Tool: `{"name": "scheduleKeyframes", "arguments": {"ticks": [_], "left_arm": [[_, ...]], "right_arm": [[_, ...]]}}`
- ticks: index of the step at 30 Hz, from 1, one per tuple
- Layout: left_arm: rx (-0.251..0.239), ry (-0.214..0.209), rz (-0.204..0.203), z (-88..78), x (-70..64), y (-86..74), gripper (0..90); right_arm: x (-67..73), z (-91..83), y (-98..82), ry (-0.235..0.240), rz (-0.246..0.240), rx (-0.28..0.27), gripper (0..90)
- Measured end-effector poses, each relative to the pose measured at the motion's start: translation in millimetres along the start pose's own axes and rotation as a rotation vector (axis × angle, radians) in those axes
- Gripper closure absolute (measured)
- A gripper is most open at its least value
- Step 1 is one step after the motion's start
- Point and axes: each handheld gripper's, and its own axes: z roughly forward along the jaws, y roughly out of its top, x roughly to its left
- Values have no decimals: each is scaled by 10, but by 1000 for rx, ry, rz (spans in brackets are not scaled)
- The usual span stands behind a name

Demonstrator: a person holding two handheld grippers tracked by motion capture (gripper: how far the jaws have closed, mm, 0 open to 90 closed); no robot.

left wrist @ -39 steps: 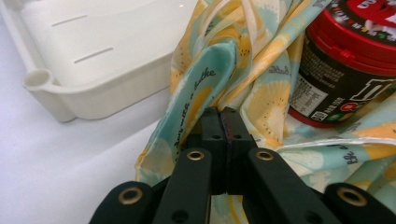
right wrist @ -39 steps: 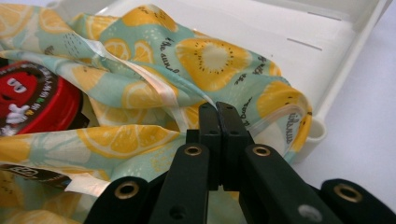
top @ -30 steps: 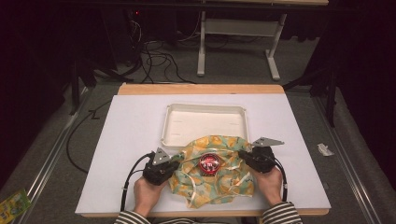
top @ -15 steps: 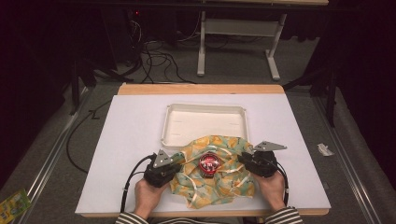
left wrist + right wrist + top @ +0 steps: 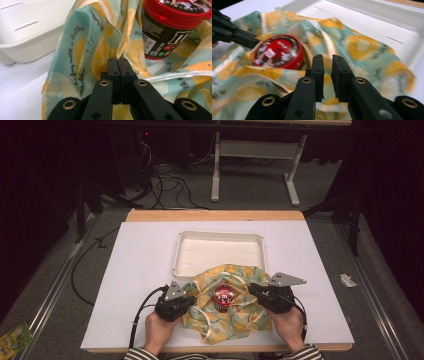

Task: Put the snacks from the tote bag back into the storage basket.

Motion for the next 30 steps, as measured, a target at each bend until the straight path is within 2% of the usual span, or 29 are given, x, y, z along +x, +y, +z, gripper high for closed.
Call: {"name": "scheduleKeyframes", "arguments": {"ticks": [5, 9, 12, 21, 26, 30], "left_arm": [[-5, -4, 5, -5, -10, 2, 894], [-11, -4, 5, -19, -8, 2, 890], [-15, -1, 5, -27, -5, 0, 887], [-23, 16, 1, -43, 4, 0, 841], [-11, 30, 0, -55, 18, -4, 812], [13, 43, -8, -36, 27, -7, 729]], "right_arm": [[83, 150, 43, 25, -9, 23, 849], [121, 270, 16, 37, -14, 68, 851], [100, 326, -47, 36, -13, 107, 850], [2, 325, -271, -13, -10, 185, 735], [-72, 294, -360, -28, 15, 194, 672], [-103, 283, -390, -33, 17, 203, 632]]}}
